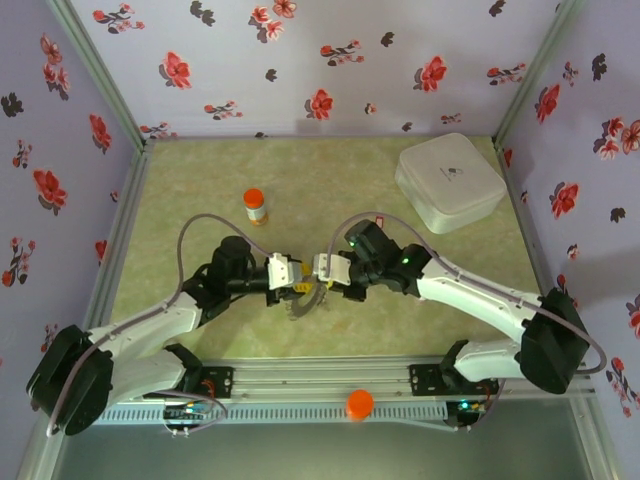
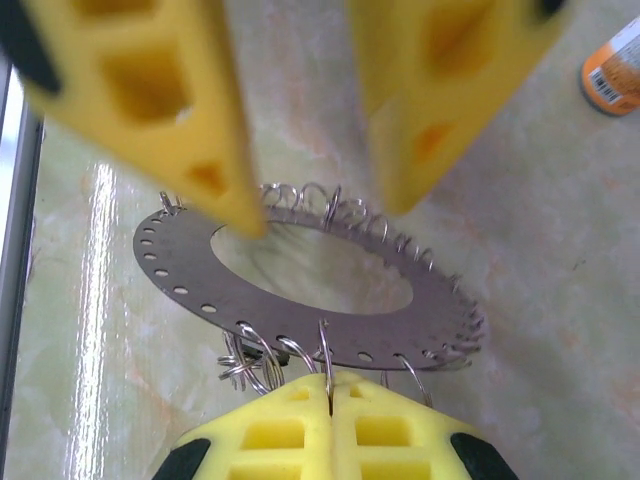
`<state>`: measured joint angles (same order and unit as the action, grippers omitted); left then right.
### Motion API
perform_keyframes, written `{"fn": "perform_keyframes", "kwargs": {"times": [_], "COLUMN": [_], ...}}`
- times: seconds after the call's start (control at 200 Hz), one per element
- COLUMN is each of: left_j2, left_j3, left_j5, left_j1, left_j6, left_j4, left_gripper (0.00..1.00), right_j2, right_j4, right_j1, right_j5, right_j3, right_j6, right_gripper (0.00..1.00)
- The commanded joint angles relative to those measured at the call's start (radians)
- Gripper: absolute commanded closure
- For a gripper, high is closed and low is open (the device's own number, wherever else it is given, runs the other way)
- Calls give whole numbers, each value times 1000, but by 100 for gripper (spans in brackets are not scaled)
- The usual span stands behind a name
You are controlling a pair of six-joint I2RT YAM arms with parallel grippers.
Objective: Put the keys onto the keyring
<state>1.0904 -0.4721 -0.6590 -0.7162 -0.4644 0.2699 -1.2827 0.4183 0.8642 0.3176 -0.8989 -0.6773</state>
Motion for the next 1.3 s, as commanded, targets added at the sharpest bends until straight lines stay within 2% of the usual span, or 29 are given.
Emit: {"fn": "perform_keyframes", "kwargs": {"times": [0.0, 0.365, 0.545, 0.61, 0.805, 0.87, 1.295], "left_j2": [20, -6, -82, -107, -77, -62, -37], "left_j3": [-9, 4, 51, 68, 18, 4, 0], "left_j5": [-33, 64, -19, -11, 91, 94, 86], "left_j1": [-15, -23, -22, -22, -23, -24, -31], "left_j6": [-40, -53, -28, -13, -105, -120, -106], "left_j4": [-34, 4, 89, 125, -23, -60, -56], "left_gripper": [68, 69, 64, 65, 67, 68, 68], "right_j2": [13, 12, 17, 17, 26, 28, -2], "right_j4": [4, 42, 68, 76, 49, 38, 22], "right_j1": [9, 41, 55, 62, 83, 87, 125], "right_j5": [-7, -60, -100, -103, -76, -69, -69], "right_j3": [-56, -83, -85, -89, -90, -89, -119], "right_j6": [36, 6, -16, -19, -21, -21, -27], "right_gripper": [100, 100, 100, 100, 100, 100, 100]}}
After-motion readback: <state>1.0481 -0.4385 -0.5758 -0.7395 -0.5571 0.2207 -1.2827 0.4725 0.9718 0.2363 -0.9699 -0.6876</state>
